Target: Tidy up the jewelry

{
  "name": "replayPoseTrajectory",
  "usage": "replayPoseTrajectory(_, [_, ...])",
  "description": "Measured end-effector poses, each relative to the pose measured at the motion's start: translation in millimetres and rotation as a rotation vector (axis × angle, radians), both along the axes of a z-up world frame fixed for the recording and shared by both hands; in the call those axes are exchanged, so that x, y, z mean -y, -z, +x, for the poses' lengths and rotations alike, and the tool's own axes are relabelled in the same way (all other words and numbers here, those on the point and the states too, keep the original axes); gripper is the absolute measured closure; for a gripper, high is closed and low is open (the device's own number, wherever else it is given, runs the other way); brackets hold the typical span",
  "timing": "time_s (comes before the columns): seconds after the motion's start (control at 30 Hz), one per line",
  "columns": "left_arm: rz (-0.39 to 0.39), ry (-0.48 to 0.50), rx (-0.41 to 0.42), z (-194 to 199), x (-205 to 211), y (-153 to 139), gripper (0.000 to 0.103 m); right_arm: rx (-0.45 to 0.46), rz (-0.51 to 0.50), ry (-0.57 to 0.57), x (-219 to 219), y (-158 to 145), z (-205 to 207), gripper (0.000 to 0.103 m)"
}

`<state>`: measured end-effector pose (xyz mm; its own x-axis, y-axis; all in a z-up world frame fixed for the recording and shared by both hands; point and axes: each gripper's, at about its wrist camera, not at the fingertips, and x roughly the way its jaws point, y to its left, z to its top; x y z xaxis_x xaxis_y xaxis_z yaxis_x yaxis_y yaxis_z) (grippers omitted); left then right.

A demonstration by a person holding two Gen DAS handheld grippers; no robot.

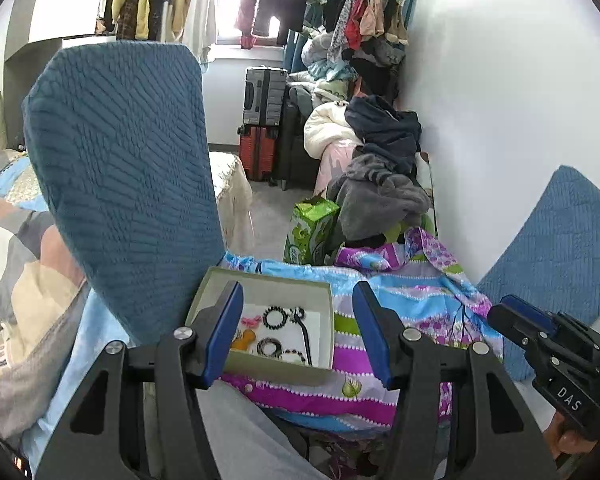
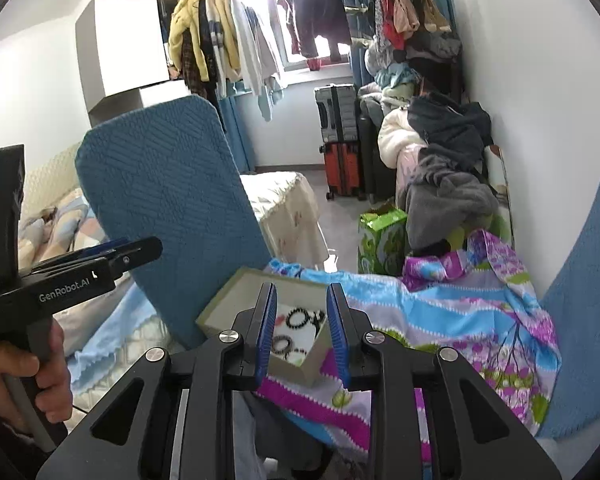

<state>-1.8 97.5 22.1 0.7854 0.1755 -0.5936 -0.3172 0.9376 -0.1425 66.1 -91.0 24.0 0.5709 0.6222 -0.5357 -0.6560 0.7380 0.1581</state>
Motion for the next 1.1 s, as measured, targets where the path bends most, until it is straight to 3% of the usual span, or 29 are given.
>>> replayPoseTrajectory(0.4, [-0.030, 0.013, -0.049, -6, 15, 41, 0.045, -0.039, -0.024, 0.034, 17, 42, -14, 0.078])
replayPoseTrajectory(0.67, [-0.005, 0.016, -0.056, -8, 25, 56, 0.045, -0.023, -0.018, 0.046, 23, 60, -10, 0.057])
replayPoseTrajectory(0.7, [-0.002, 0.012, -0.056, -9, 26, 57, 0.043, -0.014, -0.016, 0.051, 24, 60, -9, 0.055])
replayPoseTrajectory(0.83, [0.006, -0.009, -0.055, -13, 27, 58, 0.028, 0.008, -0.014, 0.067, 28, 62, -8, 0.032])
replayPoseTrajectory(0.9, [0.014, -0.018, -0.055, -14, 26, 58, 0.024, 0.019, -0.016, 0.068, 29, 62, -9, 0.028])
replayPoseTrajectory(0.97, [0.017, -0.023, -0.053, -16, 24, 57, 0.023, 0.029, -0.026, 0.074, 30, 63, -9, 0.018])
replayPoseTrajectory(1.1, [0.023, -0.034, -0.036, -21, 21, 54, 0.021, 0.043, -0.030, 0.089, 32, 65, -10, 0.005])
